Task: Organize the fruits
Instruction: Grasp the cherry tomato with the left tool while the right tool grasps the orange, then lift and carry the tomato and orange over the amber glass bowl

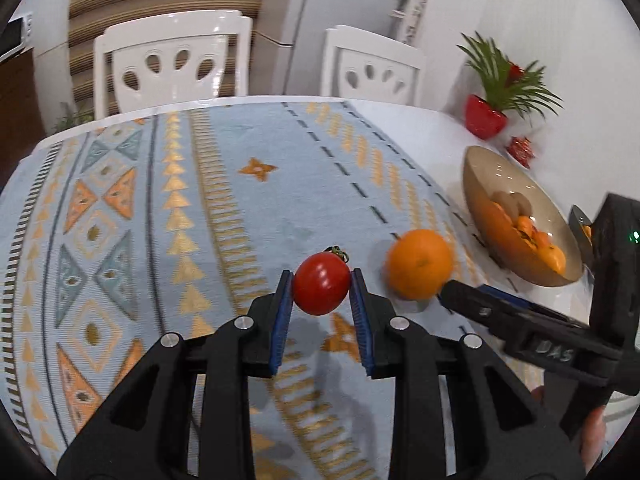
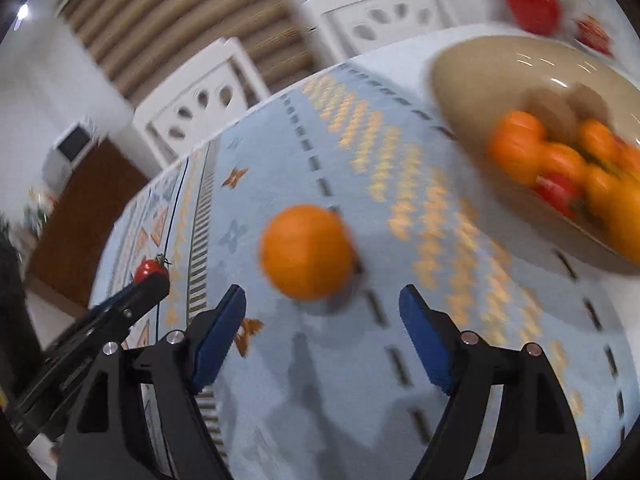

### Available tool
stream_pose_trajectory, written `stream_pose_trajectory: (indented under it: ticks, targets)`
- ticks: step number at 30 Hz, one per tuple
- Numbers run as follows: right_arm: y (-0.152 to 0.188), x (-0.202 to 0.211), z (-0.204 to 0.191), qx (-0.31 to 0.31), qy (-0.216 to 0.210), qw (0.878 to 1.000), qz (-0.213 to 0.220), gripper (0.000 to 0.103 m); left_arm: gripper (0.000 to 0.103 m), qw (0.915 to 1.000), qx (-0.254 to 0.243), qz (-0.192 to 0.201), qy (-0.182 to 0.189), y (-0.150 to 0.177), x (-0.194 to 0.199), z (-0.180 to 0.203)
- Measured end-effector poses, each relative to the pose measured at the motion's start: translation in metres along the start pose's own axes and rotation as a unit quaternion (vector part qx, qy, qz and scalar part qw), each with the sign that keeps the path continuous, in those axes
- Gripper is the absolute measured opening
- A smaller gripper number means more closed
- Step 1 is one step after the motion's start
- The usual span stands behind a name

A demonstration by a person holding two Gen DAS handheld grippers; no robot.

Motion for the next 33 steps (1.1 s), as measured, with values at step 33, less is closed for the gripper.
stream_pose_trajectory:
  ticks: [33]
  targets:
    - [-0.06,0.138,0.1,-0.044,0.023,0.99,0.13,0.056,0.028,0.9916,-0.117,0.024,0.05,-0.048,0.011,0.143]
Point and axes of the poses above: each gripper's, at about its wrist camera, not at the fingertips, and x roughly against the way its jaws point, z to its right, y to its underside, the point moved 10 cm from there along -x, roughly the way its jaws point, and after that the axes turned 15 degrees about -z, right-handed, at the moved point
